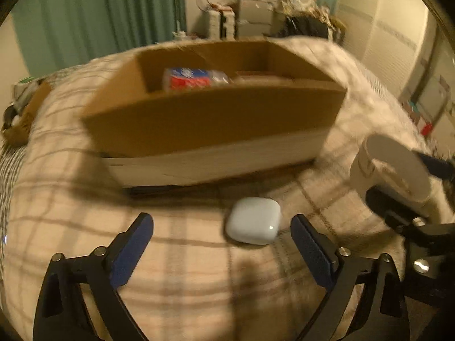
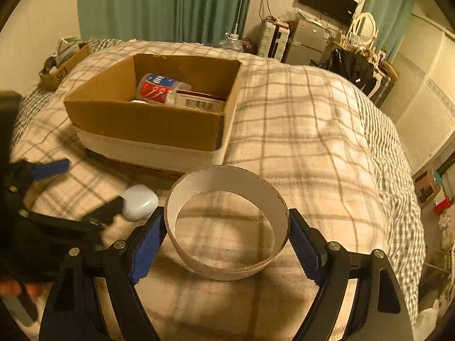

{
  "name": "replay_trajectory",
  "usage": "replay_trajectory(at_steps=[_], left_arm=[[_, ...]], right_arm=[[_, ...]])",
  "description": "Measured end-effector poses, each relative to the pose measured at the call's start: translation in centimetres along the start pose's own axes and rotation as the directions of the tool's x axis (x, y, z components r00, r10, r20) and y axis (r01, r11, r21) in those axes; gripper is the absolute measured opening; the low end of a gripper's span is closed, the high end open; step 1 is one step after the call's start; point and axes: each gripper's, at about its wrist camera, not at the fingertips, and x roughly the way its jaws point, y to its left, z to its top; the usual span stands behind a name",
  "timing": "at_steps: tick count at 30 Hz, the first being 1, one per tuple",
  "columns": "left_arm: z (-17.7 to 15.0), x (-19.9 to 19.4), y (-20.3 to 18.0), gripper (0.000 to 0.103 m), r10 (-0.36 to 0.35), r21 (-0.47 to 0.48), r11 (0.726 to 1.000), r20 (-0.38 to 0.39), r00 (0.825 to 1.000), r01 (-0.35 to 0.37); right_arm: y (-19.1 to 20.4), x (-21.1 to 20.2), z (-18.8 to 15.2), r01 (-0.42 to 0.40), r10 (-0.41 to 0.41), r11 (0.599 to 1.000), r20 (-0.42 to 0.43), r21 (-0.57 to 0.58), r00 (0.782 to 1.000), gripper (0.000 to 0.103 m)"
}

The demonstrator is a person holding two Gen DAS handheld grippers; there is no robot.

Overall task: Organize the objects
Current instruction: 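Grasp the tape roll with the right gripper while the left grasps the white earbud case, then drop the earbud case into the box with the left gripper while the right drops the tape roll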

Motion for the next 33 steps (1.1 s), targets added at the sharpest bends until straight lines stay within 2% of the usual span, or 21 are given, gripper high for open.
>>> replay_trajectory(at_steps=[3,4,7,9,10,11,15,18,23,30,33], left_arm=[[-0.2,2.4,-1.1,0.092,-0.011,0.036,0.999,-0.054,0.998,0.013],[-0.3,3.3,-1.3,0.091,-0.033,0.033,0.999,-0.080,0.996,0.036],[0.2,4.6,-1.1,0.085,-0.065,-0.011,0.998,-0.092,0.994,0.064],[0.5,5.1,-1.3,0.074,-0.082,-0.011,0.997,-0.097,0.992,0.082],[0.5,5.4,-1.6,0.060,-0.105,-0.001,0.994,-0.109,0.988,0.105],[0.4,5.5,-1.8,0.053,-0.111,0.007,0.994,-0.114,0.987,0.113],[-0.3,4.3,-1.9,0.053,-0.073,0.021,0.997,-0.096,0.993,0.076],[-1.2,2.6,-1.6,0.053,-0.049,0.018,0.999,-0.070,0.996,0.051],[-2.3,-1.5,-1.0,0.053,-0.032,0.009,0.999,0.007,0.999,0.032],[-3.7,-7.2,0.1,0.052,-0.038,0.008,0.999,0.105,0.994,0.038],[-2.9,-9.9,0.9,0.052,-0.039,0.004,0.999,0.154,0.987,0.039]], right_arm=[[-0.4,0.9,-0.2,-0.026,0.026,1.000,-0.009,0.014,1.000,0.083],[-0.7,1.2,-0.3,-0.033,0.034,0.999,-0.013,0.020,0.999,0.083],[-1.0,1.9,-0.6,-0.059,0.060,0.998,-0.025,0.032,0.998,0.082],[-0.9,2.2,-0.7,-0.059,0.060,0.998,-0.025,0.031,0.998,0.082],[-0.9,2.2,-0.7,-0.060,0.061,0.998,-0.025,0.033,0.998,0.082],[-0.9,2.2,-0.7,-0.062,0.063,0.997,-0.024,0.035,0.998,0.082],[-0.9,1.8,-0.9,-0.064,0.064,0.997,-0.008,0.039,0.998,0.082],[-1.0,0.2,-0.9,-0.045,0.042,0.998,0.046,0.052,0.998,0.082],[-0.5,-2.6,-1.0,-0.030,0.025,0.999,0.105,0.044,0.994,0.082],[0.2,-7.3,-1.9,-0.030,0.021,0.998,0.171,0.047,0.985,0.082],[0.6,-9.8,-1.7,-0.032,0.022,0.999,0.218,0.040,0.976,0.082]])
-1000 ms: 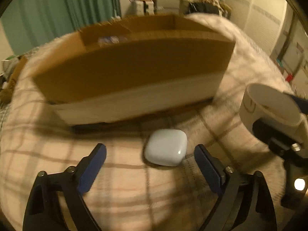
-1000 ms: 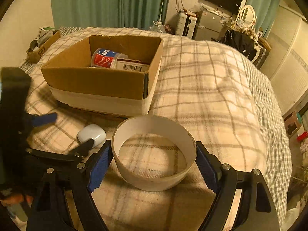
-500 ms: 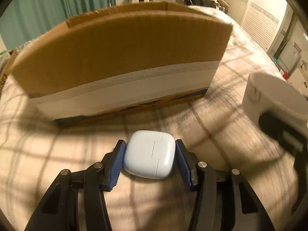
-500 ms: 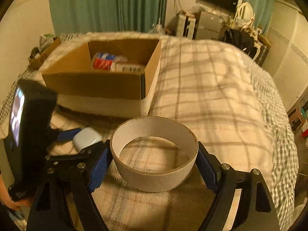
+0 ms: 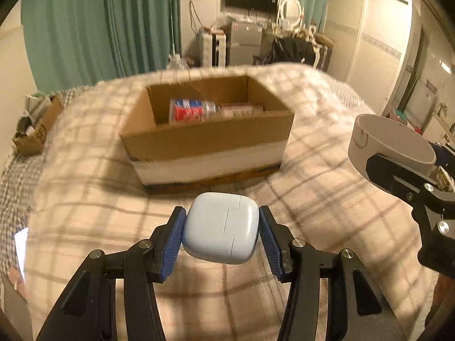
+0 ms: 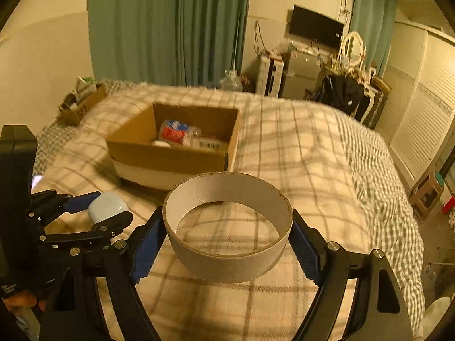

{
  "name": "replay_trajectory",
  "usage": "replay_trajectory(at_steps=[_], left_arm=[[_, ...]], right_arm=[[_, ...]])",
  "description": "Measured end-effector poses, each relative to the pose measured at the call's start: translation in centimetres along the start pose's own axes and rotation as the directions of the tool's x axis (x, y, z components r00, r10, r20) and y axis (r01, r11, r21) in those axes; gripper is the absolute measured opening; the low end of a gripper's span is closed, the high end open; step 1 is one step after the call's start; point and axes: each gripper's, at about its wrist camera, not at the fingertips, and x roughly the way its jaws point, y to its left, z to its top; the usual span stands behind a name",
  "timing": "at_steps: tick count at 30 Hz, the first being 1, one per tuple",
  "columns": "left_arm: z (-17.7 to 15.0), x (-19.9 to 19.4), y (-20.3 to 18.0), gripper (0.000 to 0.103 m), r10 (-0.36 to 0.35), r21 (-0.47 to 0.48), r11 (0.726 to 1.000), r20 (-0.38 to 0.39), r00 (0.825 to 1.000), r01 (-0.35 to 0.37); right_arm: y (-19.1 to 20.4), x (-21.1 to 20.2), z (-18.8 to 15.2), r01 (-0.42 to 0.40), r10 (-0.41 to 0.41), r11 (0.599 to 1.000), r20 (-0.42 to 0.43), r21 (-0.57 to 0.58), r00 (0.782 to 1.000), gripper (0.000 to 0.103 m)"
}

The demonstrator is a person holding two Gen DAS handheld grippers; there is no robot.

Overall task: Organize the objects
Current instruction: 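Drop the earbud case into the box with the left gripper while the right drops the tape roll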

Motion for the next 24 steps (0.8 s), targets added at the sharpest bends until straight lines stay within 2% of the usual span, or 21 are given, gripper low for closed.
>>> replay_trajectory(at_steps=[6,11,17,24], left_arm=[[3.1,-5.1,0.6,0.052,0.027,0.020,0.999,0.111,0.993,-0.029],[6.7,-7.1,1.8,0.052,0.048,0.016,0.999,0.190,0.981,-0.052],[11.6,-5.8,3.2,0.053,0.088,0.027,0.995,0.233,0.968,-0.097],[15.5,-1.0,4.4,0.053,0.095,0.024,0.994,0.201,0.975,-0.102]], right_arm=[[-0.2,-4.6,3.2,-0.026,0.026,1.000,0.126,0.003,0.992,0.082],[-0.4,-5.9,6.8,-0.052,0.054,0.998,0.185,-0.017,0.981,0.082],[0.5,-4.3,11.6,-0.107,0.115,0.993,0.211,-0.046,0.971,0.082],[1.0,1.6,16.8,-0.170,0.173,0.985,0.175,-0.036,0.969,0.082]])
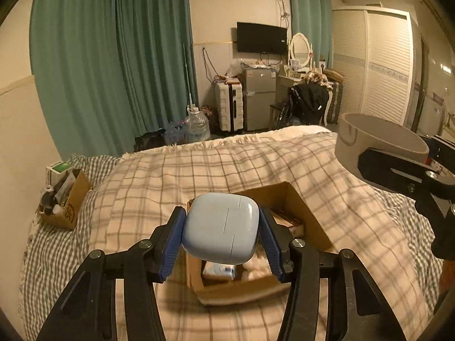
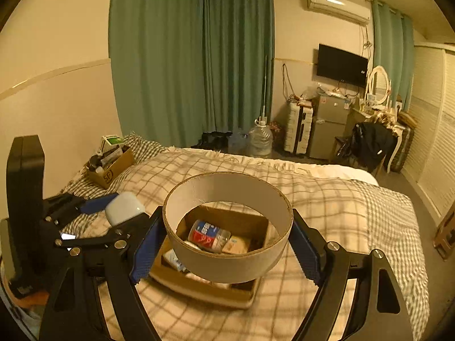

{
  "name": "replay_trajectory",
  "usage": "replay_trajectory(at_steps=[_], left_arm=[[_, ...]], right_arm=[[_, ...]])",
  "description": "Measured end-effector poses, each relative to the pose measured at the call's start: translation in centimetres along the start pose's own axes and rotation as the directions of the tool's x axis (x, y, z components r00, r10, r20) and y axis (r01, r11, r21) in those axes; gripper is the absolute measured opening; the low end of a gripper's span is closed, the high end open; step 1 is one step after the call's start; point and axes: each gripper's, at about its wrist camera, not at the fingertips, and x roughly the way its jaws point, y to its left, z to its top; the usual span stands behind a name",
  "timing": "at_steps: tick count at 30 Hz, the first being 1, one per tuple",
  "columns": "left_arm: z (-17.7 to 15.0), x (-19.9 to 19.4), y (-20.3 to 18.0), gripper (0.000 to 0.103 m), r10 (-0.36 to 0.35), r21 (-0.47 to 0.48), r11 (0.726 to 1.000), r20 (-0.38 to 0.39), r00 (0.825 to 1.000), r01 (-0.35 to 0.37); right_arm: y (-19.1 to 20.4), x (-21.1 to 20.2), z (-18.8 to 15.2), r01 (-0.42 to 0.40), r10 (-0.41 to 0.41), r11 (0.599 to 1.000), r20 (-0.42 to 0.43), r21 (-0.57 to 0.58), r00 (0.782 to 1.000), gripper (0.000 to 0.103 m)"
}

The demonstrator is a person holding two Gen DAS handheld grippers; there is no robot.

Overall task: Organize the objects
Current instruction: 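Drop the earbud case into the box with the left gripper while the right drops the tape roll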

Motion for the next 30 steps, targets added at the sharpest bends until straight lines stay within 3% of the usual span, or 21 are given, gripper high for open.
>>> replay_trajectory(at_steps=[5,15,30], left_arm=[[0.3,5.3,0.1,0.053,-0.008,0.006,1.000,-0.054,0.998,0.008],[-3.1,13.2,-0.3,0.053,-0.018,0.017,1.000,-0.182,0.983,0.022],[-4.8,16.5,0.0,0.055,-0.042,-0.020,0.999,-0.263,0.964,0.038]], right_arm=[[-1.0,5.7,0.6,-0.007,0.007,1.000,-0.069,0.003,0.998,0.082],[-3.4,15.7,-2.8,-0.020,0.029,0.999,-0.226,0.046,0.974,0.082],[-4.3,20.7,-5.5,-0.033,0.067,0.993,-0.305,0.117,0.950,0.085]])
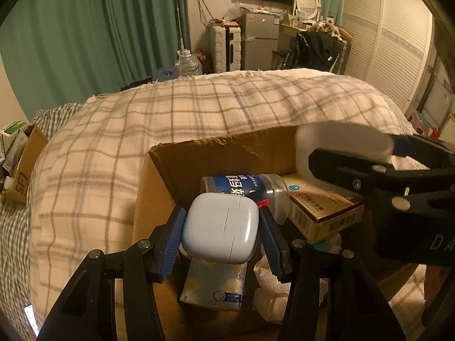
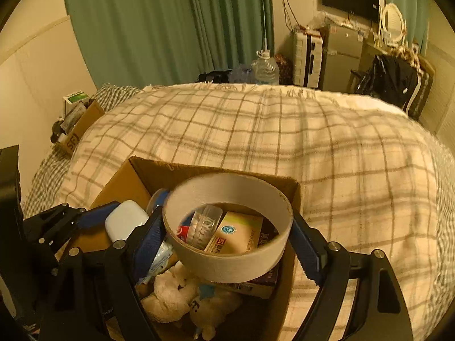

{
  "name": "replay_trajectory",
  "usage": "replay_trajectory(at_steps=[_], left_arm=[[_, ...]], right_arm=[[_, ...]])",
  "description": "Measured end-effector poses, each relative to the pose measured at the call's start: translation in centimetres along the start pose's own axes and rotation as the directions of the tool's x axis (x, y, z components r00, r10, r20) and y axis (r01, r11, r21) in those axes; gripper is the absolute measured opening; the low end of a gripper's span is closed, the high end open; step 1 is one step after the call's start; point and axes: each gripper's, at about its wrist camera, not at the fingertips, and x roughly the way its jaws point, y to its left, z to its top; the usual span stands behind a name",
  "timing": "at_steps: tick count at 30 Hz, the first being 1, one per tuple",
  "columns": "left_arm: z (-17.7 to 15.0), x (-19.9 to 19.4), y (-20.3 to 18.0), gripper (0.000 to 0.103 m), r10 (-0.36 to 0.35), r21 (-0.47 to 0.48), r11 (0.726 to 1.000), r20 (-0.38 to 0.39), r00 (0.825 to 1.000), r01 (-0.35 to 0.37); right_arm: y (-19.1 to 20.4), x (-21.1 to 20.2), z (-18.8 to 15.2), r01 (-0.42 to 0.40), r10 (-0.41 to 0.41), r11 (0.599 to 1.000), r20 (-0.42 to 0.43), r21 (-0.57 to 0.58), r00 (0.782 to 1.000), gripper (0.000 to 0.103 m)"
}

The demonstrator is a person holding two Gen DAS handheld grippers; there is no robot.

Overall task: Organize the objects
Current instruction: 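Drop the earbud case into the box with the left gripper while the right drops the tape roll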

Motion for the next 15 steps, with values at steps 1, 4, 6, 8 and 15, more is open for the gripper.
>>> replay_trajectory(at_steps=[1,4,6,8,15], left_arm=[[-0.1,-0.1,0.0,0.056,-0.002,-0.001,1.000,0.002,1.000,0.002],[0.1,-0.9,0.1,0.080,0.001,-0.001,1.000,0.024,1.000,-0.001],[0.4,-1.9,0.2,0.084,0.012,-0.013,1.000,0.053,0.999,-0.011],[0.8,-3.0,0.4,0.093,0.020,-0.027,0.999,0.060,0.998,-0.018],[1.7,-9.8,0.9,0.102,0.066,-0.065,0.996,0.178,0.982,-0.055]], right_arm=[[-0.1,-0.1,-0.1,-0.001,0.001,1.000,0.006,0.007,1.000,0.089],[-0.1,-1.0,0.0,0.000,-0.001,1.000,0.028,0.013,1.000,0.093],[0.0,-1.9,0.3,0.009,-0.010,1.000,0.041,0.014,0.999,0.093],[0.3,-3.2,0.4,0.030,-0.031,0.999,0.067,0.014,0.997,0.094],[1.5,-11.0,0.9,0.090,-0.090,0.996,0.210,0.012,0.974,0.102]])
